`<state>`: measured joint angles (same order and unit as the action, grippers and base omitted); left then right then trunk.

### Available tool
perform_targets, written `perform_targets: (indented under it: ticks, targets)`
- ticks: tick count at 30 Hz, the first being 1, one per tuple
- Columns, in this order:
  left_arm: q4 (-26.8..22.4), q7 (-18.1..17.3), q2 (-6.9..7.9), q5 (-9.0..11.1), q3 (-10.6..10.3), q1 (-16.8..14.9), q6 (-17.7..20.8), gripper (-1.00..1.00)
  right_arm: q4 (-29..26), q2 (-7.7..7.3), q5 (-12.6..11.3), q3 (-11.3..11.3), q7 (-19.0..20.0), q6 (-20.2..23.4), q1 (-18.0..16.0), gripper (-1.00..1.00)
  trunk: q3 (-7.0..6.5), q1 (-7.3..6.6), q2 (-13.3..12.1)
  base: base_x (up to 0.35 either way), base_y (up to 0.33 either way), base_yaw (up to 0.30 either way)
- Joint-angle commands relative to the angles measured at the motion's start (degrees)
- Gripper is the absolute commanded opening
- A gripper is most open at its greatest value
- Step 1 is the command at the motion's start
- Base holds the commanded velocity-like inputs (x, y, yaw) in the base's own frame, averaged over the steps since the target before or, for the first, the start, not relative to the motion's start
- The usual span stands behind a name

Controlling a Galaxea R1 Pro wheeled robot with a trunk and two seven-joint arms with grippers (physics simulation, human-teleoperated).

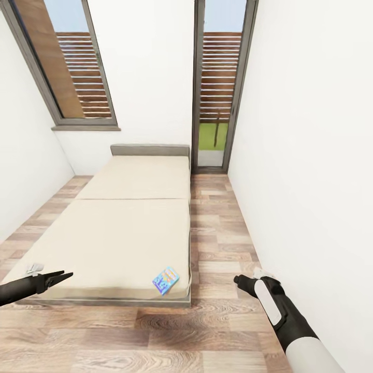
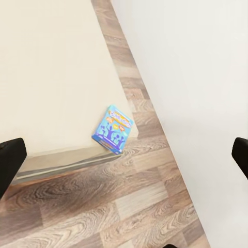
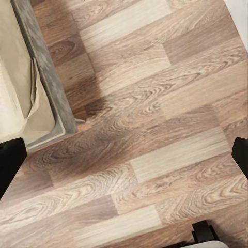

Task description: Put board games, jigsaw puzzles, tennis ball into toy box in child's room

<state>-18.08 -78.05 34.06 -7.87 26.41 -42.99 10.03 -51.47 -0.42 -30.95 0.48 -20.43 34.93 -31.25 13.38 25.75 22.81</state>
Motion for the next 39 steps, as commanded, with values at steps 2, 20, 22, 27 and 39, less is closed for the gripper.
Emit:
perform_targets:
  ticks: [2, 20, 22, 27, 39]
  targets:
    - [0.0, -0.4, -0.04, -0.6, 0.5, -0.1, 0.6, 1.0, -0.1, -0.02, -0.6, 0.1, -0.5, 0.1, 0.0, 1.0, -0.06, 0.04, 0.1, 0.0, 0.0, 0.0]
    - [0.0, -0.3, -0.04, -0.7, 0.5, -0.1, 0.6, 1.0, 0.0, -0.02, -0.6, 0.1, -0.5, 0.1, 0.0, 1.0, -1.61, 0.04, 0.1, 0.0, 0.0, 0.0]
    - [0.0, -0.3, -0.04, -0.7, 0.5, -0.1, 0.6, 1.0, -0.1, -0.02, -0.6, 0.1, -0.5, 0.1, 0.0, 1.0, -1.78, 0.04, 0.1, 0.0, 0.0, 0.0]
    - [0.0, -0.3, -0.04, -0.6, 0.5, -0.1, 0.6, 1.0, -0.1, -0.02, -0.6, 0.1, -0.5, 0.1, 0.0, 1.0, -2.21, 0.04, 0.1, 0.0, 0.0, 0.0]
    - [0.0, -0.3, -0.11, -0.7, 0.5, -0.1, 0.6, 1.0, -0.1, -0.02, -0.6, 0.1, -0.5, 0.1, 0.0, 1.0, -3.24, 0.04, 0.1, 0.0, 0.0, 0.0]
